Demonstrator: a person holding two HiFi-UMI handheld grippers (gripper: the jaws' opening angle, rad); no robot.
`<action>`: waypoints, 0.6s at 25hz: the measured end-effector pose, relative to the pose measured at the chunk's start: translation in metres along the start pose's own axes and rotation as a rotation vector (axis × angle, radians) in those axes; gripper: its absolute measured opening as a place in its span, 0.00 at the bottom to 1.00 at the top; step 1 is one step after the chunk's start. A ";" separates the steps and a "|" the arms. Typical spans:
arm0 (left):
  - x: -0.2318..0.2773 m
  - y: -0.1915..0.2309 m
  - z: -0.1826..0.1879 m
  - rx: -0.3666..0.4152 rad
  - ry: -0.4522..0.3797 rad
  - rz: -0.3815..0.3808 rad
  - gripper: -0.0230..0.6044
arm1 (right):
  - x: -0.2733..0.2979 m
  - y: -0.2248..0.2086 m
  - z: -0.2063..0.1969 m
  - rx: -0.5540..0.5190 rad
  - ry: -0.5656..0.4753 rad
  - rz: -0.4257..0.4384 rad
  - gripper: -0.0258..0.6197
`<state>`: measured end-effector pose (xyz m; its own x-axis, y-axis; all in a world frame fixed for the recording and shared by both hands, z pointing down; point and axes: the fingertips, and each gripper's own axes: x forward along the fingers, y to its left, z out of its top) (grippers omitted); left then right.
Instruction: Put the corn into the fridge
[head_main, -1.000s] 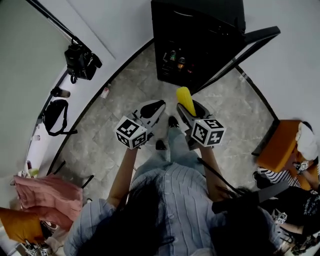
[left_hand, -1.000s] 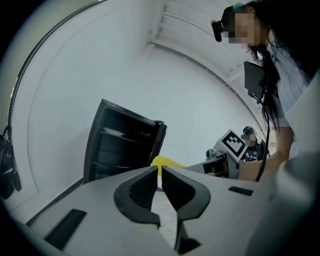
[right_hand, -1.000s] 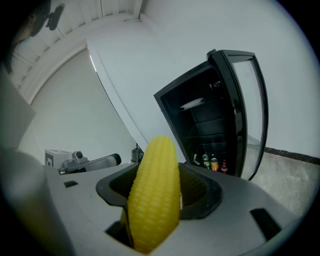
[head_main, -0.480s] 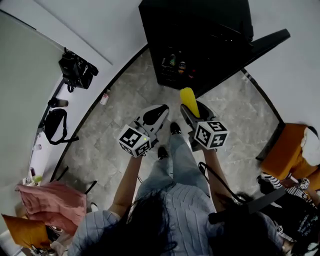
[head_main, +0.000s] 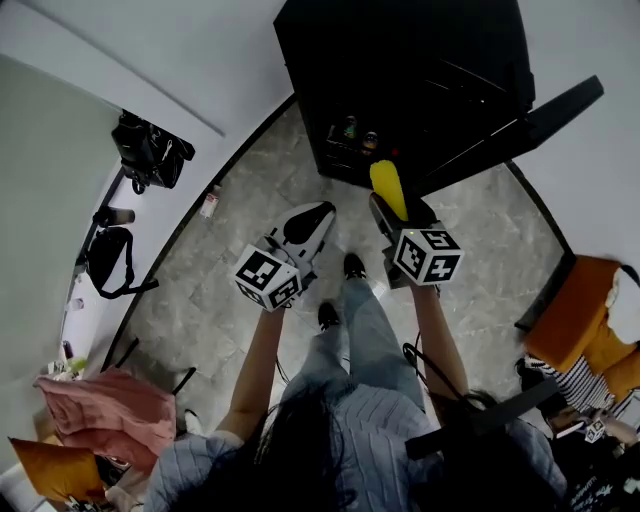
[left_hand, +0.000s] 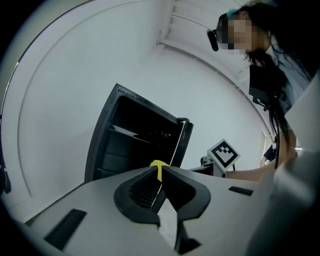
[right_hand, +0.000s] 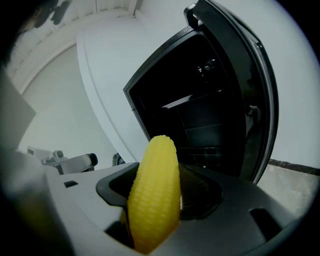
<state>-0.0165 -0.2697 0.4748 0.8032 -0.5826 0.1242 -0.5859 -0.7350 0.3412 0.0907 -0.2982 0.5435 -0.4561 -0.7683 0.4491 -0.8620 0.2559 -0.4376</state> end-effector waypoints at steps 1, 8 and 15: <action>0.004 0.004 -0.002 -0.007 0.006 -0.001 0.06 | 0.007 -0.003 0.003 -0.012 0.001 -0.003 0.43; 0.029 0.023 -0.004 0.002 0.001 -0.017 0.06 | 0.060 -0.026 0.025 -0.064 0.002 -0.024 0.43; 0.044 0.035 -0.007 0.000 0.005 -0.033 0.06 | 0.106 -0.053 0.038 -0.102 0.017 -0.061 0.43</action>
<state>-0.0009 -0.3191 0.4989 0.8226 -0.5563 0.1172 -0.5591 -0.7540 0.3449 0.0960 -0.4155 0.5850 -0.4046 -0.7747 0.4859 -0.9061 0.2676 -0.3277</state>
